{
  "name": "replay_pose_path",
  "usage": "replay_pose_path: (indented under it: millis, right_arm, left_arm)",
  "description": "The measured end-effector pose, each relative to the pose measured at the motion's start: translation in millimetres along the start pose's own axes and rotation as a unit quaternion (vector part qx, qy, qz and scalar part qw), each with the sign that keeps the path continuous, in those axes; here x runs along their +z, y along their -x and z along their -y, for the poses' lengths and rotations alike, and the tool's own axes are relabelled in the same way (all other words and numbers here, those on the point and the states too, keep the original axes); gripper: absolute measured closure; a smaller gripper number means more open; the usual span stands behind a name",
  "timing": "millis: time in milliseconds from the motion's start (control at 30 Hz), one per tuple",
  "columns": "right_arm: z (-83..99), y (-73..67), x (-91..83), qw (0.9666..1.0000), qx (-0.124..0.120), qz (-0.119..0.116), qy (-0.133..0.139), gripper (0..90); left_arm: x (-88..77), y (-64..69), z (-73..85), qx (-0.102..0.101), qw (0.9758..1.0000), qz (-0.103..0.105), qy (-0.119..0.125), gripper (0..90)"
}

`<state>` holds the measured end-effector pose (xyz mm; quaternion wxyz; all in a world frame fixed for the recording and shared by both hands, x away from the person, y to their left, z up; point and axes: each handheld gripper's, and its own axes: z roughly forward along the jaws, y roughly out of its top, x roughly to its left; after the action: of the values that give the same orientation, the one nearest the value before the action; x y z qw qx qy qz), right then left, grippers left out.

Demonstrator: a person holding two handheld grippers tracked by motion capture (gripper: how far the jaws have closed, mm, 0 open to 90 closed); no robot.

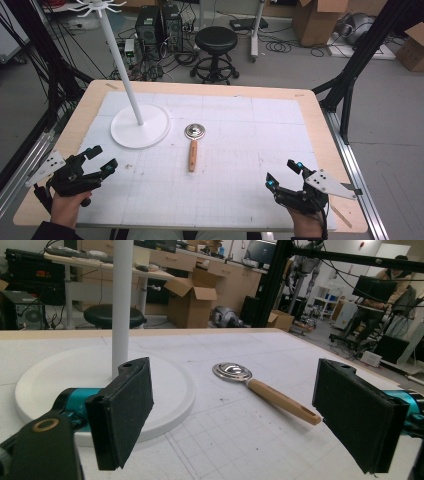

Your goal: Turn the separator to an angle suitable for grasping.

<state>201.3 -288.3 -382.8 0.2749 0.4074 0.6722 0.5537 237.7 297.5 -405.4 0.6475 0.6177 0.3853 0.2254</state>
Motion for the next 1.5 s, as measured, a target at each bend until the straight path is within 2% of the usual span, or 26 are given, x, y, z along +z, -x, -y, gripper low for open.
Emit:
replay_pose_path:
  millis: [100,267,433,467,500,600,633,667,700,800,833,867,900,933,967,1000,1033,1067,1100,1133,1167,1233,1267,1300,1467,1500]
  right_arm:
    - [1.8,-1.2,3.6,0.9999,-0.003,-0.009,-0.006,19.7]
    - [3.2,-2.5,8.6,0.9998,0.0,-0.013,-0.014,20.1]
    - [2.8,-11.9,19.7,0.9993,0.0,-0.027,-0.026,20.0]
    - [3.8,-14.8,23.7,0.9988,0.002,-0.034,-0.035,20.0]
    - [5.3,-20.9,35.1,0.9977,0.004,-0.045,-0.05,20.0]
    - [3.9,-26.2,44.4,0.9974,0.009,-0.049,-0.052,20.1]
    - [3.5,-33.4,59.5,0.9961,-0.001,-0.061,-0.063,23.7]
    - [3.5,-33.4,59.5,0.9961,-0.001,-0.061,-0.063,23.7]
    - [4.0,-36.1,65.2,0.9952,-0.005,-0.068,-0.07,27.7]
    - [5.9,-47.4,89.5,0.989,-0.025,-0.105,-0.102,48.1]
    - [6.1,-53.6,103.6,0.9853,-0.032,-0.121,-0.117,64.9]
    - [6.1,-53.6,103.6,0.9853,-0.032,-0.121,-0.117,64.9]
    - [6.3,-57.3,111.9,0.9833,-0.034,-0.128,-0.125,70.7]
    - [7.9,-65.3,128.9,0.9793,-0.052,-0.132,-0.144,73.0]
    - [7.9,-65.3,128.9,0.9793,-0.052,-0.132,-0.144,73.0]
    - [10.9,-74.6,146.2,0.972,-0.076,-0.14,-0.173,75.0]
    - [10.9,-74.6,146.2,0.972,-0.076,-0.14,-0.173,75.0]
    - [14.6,-84.3,162.4,0.9634,-0.102,-0.146,-0.2,78.6]
    - [15.3,-86.8,167.0,0.9605,-0.108,-0.149,-0.209,80.4]
    - [15.3,-86.8,167.0,0.9605,-0.108,-0.149,-0.209,80.4]
    - [15.5,-90.8,178.5,0.9553,-0.116,-0.151,-0.226,85.1]
    - [13.8,-93.4,189.2,0.9508,-0.118,-0.154,-0.242,89.2]
    - [12.5,-94.6,194.7,0.9487,-0.121,-0.156,-0.247,89.3]
    - [12.5,-94.6,194.7,0.9487,-0.121,-0.156,-0.247,89.3]
    - [8.3,-112.0,220.2,0.9362,-0.137,-0.175,-0.272,89.3]
    - [7.8,-114.7,223.5,0.9351,-0.141,-0.176,-0.273,89.3]
  left_arm:
    - [0.0,-2.0,0.1,-0.003,1.0,-0.006,0.002,17.0]
    - [-0.3,-3.5,0.4,-0.004,0.9999,-0.012,0.003,16.9]
    - [-3.3,-3.7,0.0,-0.006,0.9998,-0.015,0.007,17.2]
    - [-3.3,-3.5,-0.4,-0.008,0.9998,-0.015,0.01,17.2]
    - [-3.8,-3.5,-0.1,-0.004,0.9999,-0.015,0.008,17.2]
    - [-5.2,-3.9,0.5,-0.007,0.9998,-0.016,0.008,17.2]
    - [-5.2,-4.5,0.6,-0.01,0.9997,-0.021,0.01,17.2]
    - [-5.2,-4.5,0.6,-0.01,0.9997,-0.021,0.01,17.2]
    - [-4.5,-4.8,0.9,-0.008,0.9997,-0.021,0.007,17.2]
    - [-2.3,-4.5,1.1,-0.005,0.9998,-0.019,0.002,17.4]
    - [-1.9,-4.2,1.2,-0.005,0.9998,-0.018,0.002,17.4]
    - [-1.7,-3.9,1.3,-0.005,0.9998,-0.019,0.001,17.4]
    - [-1.9,-4.2,1.4,-0.004,0.9998,-0.018,0.0,17.5]
    - [-2.4,-4.6,1.5,-0.006,0.9998,-0.018,0.001,17.6]
    - [-3.0,-5.2,1.5,-0.008,0.9998,-0.019,0.002,17.6]
    - [-3.8,-6.0,1.5,-0.01,0.9997,-0.021,0.003,17.6]
    - [-4.7,-6.7,1.5,-0.013,0.9997,-0.023,0.004,17.6]
    - [-5.3,-7.3,1.3,-0.015,0.9996,-0.025,0.006,17.6]
    - [-5.6,-7.6,1.3,-0.015,0.9995,-0.026,0.006,17.6]
    - [-5.4,-7.6,1.3,-0.017,0.9995,-0.026,0.008,17.6]
    - [-5.4,-7.8,1.4,-0.017,0.9995,-0.025,0.007,17.6]
    - [-4.8,-8.0,1.5,-0.017,0.9996,-0.024,0.005,17.6]
    - [-4.3,-8.2,1.5,-0.016,0.9996,-0.023,0.005,17.7]
    - [-4.1,-8.3,1.6,-0.017,0.9996,-0.023,0.005,17.7]
    - [-4.6,-9.2,1.6,-0.02,0.9995,-0.023,0.006,18.4]
    - [-4.6,-9.2,1.6,-0.02,0.9995,-0.023,0.006,18.5]
